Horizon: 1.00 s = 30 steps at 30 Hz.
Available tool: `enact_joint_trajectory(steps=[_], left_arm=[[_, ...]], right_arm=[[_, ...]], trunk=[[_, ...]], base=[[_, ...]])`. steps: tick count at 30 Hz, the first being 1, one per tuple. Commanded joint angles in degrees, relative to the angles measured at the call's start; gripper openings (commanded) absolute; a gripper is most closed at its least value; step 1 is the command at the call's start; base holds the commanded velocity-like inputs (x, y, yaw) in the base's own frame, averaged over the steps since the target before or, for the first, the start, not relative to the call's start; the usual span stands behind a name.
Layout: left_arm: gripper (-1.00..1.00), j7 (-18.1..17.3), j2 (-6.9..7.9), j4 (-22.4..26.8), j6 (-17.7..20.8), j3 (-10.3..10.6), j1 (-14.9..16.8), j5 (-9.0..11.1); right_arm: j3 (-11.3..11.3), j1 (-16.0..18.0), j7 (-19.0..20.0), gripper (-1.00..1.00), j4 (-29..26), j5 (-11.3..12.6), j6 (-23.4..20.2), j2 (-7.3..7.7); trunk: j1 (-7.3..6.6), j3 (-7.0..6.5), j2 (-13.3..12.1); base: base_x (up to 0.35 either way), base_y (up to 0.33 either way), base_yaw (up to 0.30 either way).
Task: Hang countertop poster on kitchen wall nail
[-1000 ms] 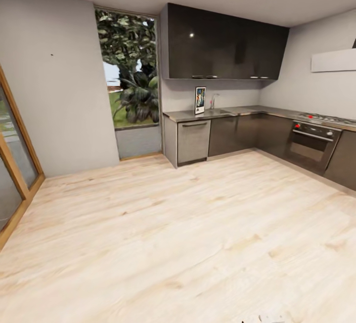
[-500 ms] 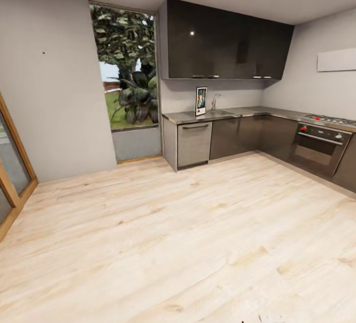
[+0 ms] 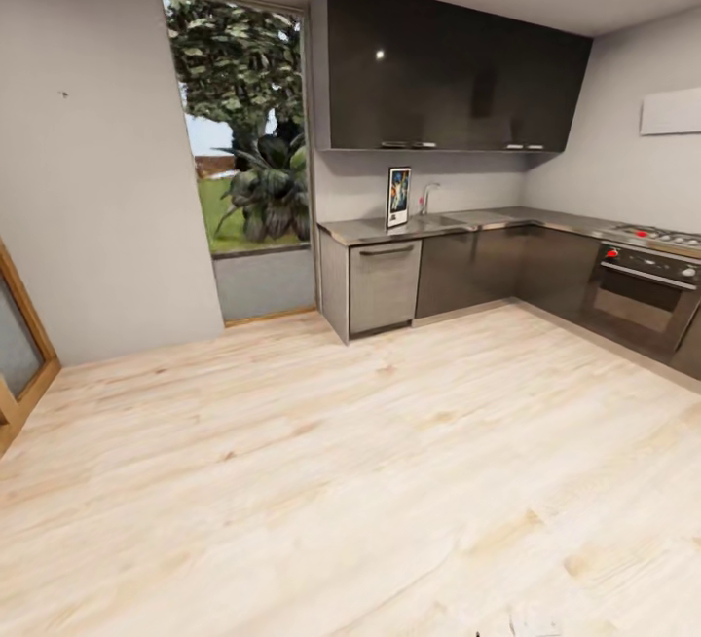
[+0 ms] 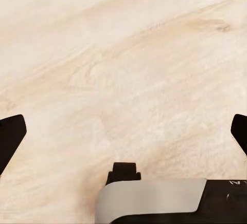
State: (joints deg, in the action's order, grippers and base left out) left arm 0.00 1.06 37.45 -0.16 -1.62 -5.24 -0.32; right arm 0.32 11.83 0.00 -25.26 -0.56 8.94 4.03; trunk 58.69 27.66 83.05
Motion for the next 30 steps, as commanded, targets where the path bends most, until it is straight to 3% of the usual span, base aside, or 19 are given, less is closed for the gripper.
enact_joint_trajectory(steps=[1, 12, 20, 30], left_arm=[[1.0, 0.0, -0.01, 0.1, 0.0, -0.1, 0.0, 0.0], [1.0, 0.0, 0.01, 0.1, 0.0, -0.1, 0.0, 0.0], [1.0, 0.0, 0.02, 0.1, 0.0, -0.1, 0.0, 0.0], [1.0, 0.0, 0.77, 0.1, 0.0, 0.0, 0.0, 0.0]], right_arm=[[0.0, 0.0, 0.0, 1.0, 0.0, -0.1, 0.2, 0.01], [0.0, 0.0, 0.0, 1.0, 0.0, -0.1, 0.2, 0.01], [0.0, 0.0, 0.0, 1.0, 0.0, -0.1, 0.2, 0.01], [0.0, 0.0, 0.0, 1.0, 0.0, -0.1, 0.2, 0.01]], trunk=[[0.04, 0.14, 0.0], [0.04, 0.78, 0.0], [0.04, 0.8, 0.0], [0.04, 0.8, 0.0]], base=[[0.338, 0.0, 0.0], [0.338, 0.0, -0.004], [0.338, 0.0, -0.188], [0.334, -0.053, -0.025]])
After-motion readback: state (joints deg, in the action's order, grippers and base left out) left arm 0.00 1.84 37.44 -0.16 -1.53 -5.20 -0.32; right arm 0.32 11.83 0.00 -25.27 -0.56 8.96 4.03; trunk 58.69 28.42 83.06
